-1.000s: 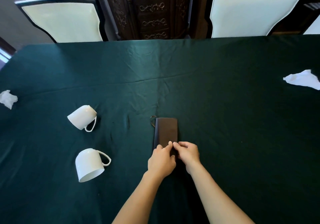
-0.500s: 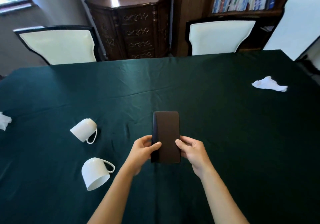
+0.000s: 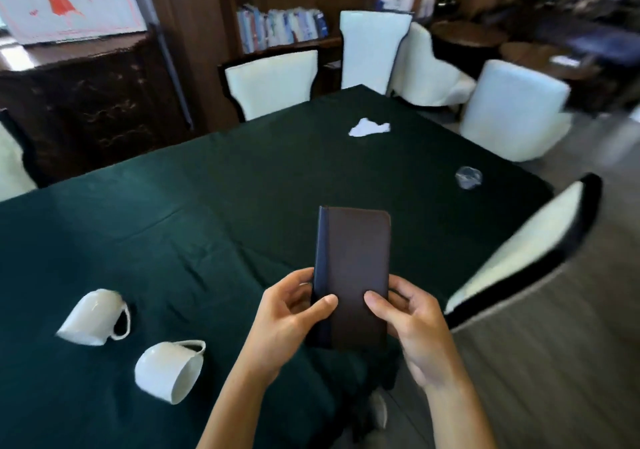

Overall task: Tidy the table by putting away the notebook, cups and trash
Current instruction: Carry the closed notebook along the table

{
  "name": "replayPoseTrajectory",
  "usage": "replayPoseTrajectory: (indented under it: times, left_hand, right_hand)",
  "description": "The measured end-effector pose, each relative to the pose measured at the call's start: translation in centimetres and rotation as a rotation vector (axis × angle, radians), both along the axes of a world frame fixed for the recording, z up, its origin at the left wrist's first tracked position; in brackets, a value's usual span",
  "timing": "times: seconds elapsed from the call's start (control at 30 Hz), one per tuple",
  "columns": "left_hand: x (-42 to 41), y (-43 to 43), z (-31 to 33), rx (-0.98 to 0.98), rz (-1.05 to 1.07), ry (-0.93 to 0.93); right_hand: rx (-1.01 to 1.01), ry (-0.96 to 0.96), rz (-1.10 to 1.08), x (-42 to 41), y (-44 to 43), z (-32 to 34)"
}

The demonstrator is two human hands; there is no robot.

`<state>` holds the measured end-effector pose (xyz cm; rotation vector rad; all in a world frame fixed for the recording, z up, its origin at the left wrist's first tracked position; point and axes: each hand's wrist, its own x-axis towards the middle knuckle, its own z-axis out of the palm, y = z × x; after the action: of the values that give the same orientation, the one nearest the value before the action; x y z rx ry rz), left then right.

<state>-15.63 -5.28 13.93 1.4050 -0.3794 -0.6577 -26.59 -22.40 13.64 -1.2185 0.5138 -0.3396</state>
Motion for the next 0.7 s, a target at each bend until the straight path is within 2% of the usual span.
replayPoseTrajectory:
  times: [0.1, 0.27, 0.37, 0.47, 0.53, 0.7]
  left_hand:
    - [-2.6, -0.7, 1.7, 0.000, -0.141, -0.083]
    - [-5.5, -5.1, 6.5, -0.043, -0.023, -0.325]
    - [-7.9, -9.2, 10.1, -0.137, -0.196, -0.371]
    - [-11.6, -13.3, 12.3, -0.155, -0.394, -0.352]
    - [-15.0, -15.9, 12.6, -0.172, -0.454, -0.316]
    - [-24.7, -20.6, 11.5, -0.302, -0.517, -0.067]
  right_hand:
    - [0.017, -0.055, -0.129, -5.5, 0.7, 1.3]
    - [-0.011, -0.087, -0.277, -14.4, 0.3, 3.5]
    - [-0.050, -0.112, -0.305, -19.1, -0.2, 5.0]
    - [-0.067, -0.142, -0.341, -23.2, -1.3, 6.2]
    - [-0.071, -0.162, -0.389, -26.4, -2.5, 6.9]
    - [-0.085, -0.197, -0.508, -34.6, -6.2, 7.8]
